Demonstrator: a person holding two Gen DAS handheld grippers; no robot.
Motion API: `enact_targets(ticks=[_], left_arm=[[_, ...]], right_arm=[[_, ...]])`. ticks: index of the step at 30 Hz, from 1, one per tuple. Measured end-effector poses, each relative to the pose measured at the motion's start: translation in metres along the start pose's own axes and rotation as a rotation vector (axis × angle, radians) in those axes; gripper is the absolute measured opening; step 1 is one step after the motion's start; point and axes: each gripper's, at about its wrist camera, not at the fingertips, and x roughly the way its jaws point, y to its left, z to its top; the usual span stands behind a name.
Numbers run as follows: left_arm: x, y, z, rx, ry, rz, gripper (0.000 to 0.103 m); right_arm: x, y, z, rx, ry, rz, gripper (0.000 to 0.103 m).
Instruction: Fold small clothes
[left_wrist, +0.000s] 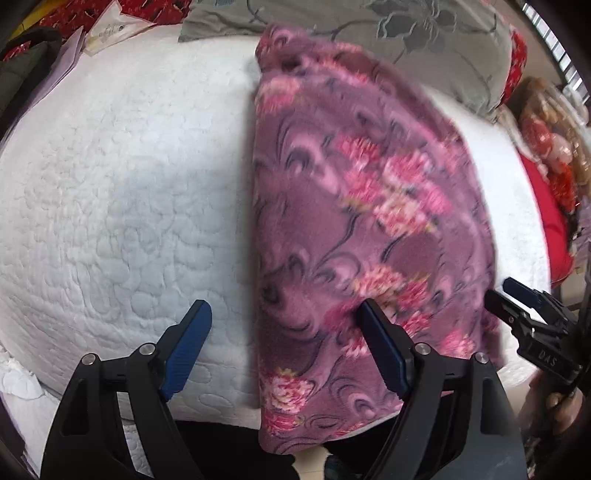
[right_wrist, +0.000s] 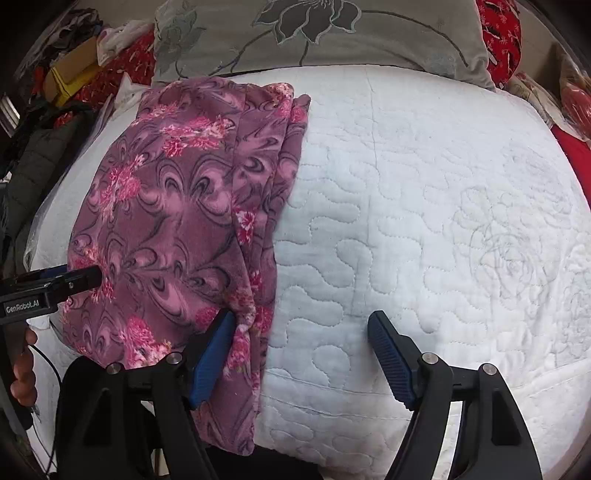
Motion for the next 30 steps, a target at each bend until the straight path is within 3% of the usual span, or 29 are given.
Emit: enact_targets(ticks=[5,8,10,11,12,13,16,19,23,26,28,30], left_arm=[[-0.02,0.004,0.033,-0.034,-0.083,-0.02,0.083],[-0.018,0.006,0.052,-0.087,-0.084,-0.049,0.083],[-0.013,0.006,0.062,-0.109,-0.078,-0.065,0.083],[-0.009,0.006,0.065,-0.111,-0.076,-0.062,0.083],[-0.004,0.005,0.066,-0.111,-0.07,-0.049,0.083],[0.005,0.004,0.068,-0.109,-0.051,-0.029,0.083],[0.031,0.008,0.07,-0.135,0.018,-0.026,0.083],[0.02,0.016,0.069,-0.179,0.013,-0.071,0.083],[-0.001,0.014,0.052,-0.141,-0.052,-0.069,0.083],[0.016,0.008,0.04,-0.102,0.009,-0.039,0.083],[0.015,0.008,0.032,-0.111,0.002,-0.045,0.083],[0.007,0.006,0.028,-0.09,-0.003,-0.042,0.083]], right_arm=[[-0.023,0.002,0.036,0.03,-0.115,0.069,0.071],[-0.015,0.006,0.062,0.059,-0.124,0.113,0.062],[0.001,0.007,0.075,0.079,-0.099,0.106,0.05],[0.008,0.007,0.08,0.096,-0.088,0.108,0.025],[0.015,0.006,0.083,0.113,-0.083,0.124,0.008],[0.02,0.008,0.086,0.12,-0.089,0.135,0.008],[0.033,0.014,0.091,0.056,-0.116,0.039,0.008],[0.032,0.011,0.096,0.044,-0.106,0.043,0.01],[0.005,0.011,0.085,-0.03,-0.106,0.098,0.016],[0.002,0.01,0.062,-0.072,-0.078,0.12,0.036],[0.014,0.011,0.046,-0.104,-0.043,0.058,0.044],[0.007,0.012,0.036,-0.11,-0.095,0.02,0.052]])
